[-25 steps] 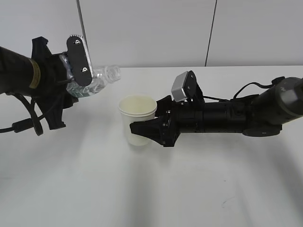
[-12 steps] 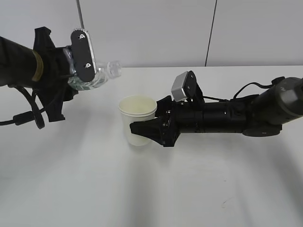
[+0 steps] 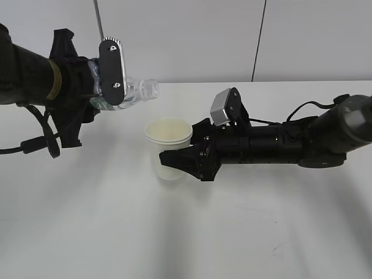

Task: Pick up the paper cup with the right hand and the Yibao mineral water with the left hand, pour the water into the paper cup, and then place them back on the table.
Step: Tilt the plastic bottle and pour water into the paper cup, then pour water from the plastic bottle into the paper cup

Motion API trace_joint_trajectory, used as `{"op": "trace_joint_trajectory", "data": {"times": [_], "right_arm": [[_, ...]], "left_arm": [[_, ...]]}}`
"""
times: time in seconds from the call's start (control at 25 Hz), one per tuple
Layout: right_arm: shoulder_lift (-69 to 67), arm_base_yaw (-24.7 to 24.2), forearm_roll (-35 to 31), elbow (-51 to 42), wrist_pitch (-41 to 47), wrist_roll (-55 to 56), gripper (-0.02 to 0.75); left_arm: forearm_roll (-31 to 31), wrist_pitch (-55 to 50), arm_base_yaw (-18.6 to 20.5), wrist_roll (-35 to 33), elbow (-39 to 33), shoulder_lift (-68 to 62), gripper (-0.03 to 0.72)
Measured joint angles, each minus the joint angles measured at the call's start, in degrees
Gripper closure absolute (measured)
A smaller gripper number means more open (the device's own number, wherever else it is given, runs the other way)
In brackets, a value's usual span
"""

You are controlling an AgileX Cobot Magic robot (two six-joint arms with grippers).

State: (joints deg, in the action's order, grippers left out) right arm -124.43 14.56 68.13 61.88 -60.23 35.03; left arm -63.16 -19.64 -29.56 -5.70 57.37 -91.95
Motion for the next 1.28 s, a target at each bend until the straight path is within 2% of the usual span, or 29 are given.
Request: {"op": "trace_joint_trajectory", "data": {"times": [0.52, 1.28], "right_arm": [[0.0, 0.0, 1.5, 0.0, 0.1, 0.4, 0.188], [0.0, 0.0, 1.9, 0.0, 0.1, 1.3, 0.188]], "left_arm": [[-5.4, -1.2, 0.0, 0.0, 0.0, -0.7, 0.328], [-10.3, -1.6, 0.0, -0.1, 0.0, -1.6, 0.328]]}}
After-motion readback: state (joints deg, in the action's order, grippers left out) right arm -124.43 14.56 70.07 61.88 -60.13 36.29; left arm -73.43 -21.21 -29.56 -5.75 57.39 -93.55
